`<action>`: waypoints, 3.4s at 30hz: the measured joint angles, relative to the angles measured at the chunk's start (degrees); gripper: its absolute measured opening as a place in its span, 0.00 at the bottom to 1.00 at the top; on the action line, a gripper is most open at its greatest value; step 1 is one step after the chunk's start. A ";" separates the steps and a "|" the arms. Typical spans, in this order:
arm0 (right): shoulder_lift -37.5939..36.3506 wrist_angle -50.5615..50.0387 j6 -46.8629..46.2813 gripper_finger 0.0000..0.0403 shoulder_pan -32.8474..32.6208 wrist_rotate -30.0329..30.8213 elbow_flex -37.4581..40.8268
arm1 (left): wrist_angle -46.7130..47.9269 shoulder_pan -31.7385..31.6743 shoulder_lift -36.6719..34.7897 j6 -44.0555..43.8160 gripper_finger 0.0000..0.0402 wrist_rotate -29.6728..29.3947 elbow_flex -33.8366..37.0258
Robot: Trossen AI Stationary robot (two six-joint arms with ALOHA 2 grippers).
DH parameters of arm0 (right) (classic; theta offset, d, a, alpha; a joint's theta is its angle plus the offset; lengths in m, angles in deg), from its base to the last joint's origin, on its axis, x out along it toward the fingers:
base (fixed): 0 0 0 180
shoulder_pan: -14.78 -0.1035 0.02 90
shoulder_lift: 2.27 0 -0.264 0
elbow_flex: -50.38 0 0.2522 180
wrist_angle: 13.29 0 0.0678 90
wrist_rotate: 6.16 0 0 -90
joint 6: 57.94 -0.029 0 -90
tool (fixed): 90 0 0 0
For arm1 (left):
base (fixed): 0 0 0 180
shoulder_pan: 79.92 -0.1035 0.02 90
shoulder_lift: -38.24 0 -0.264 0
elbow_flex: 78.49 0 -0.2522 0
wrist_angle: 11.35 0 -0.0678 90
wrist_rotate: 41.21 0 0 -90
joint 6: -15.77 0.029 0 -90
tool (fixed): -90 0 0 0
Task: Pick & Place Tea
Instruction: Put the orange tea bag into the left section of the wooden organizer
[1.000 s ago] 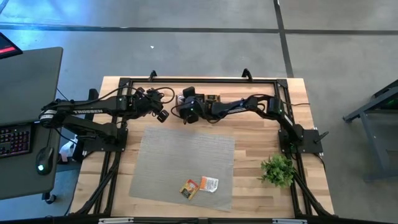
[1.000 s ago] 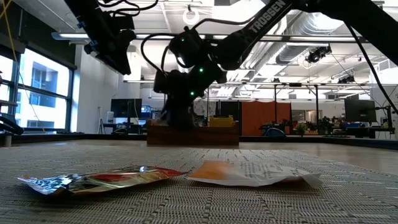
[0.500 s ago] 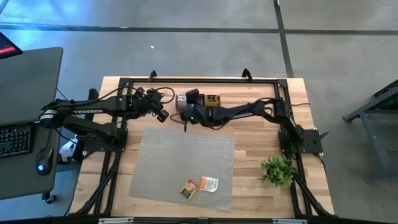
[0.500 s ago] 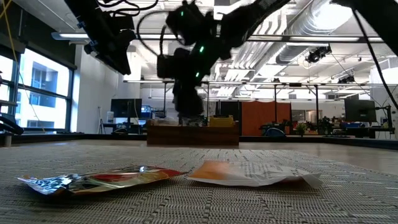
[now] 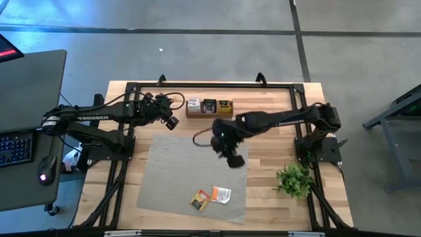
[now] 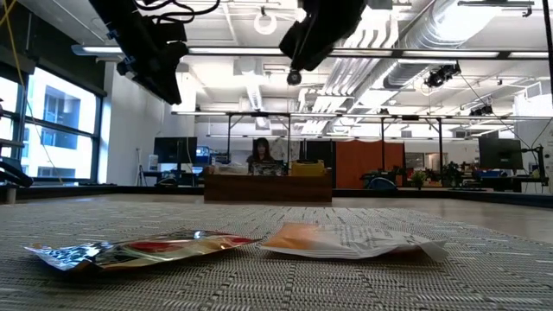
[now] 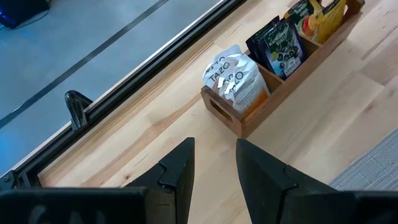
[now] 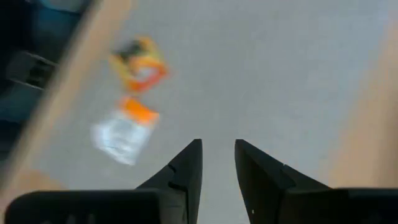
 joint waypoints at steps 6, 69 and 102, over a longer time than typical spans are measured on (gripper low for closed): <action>2.65 -0.81 -7.32 0.27 -6.82 4.04 0.04 | -0.37 0.00 0.00 0.00 0.29 0.07 0.00; 21.75 4.76 -12.20 0.10 -21.39 8.78 -0.02 | -0.80 0.02 0.00 -4.45 0.29 8.33 2.08; 21.33 19.94 91.92 0.02 5.43 73.77 -6.43 | -0.50 0.00 -0.57 -2.95 0.29 14.33 1.97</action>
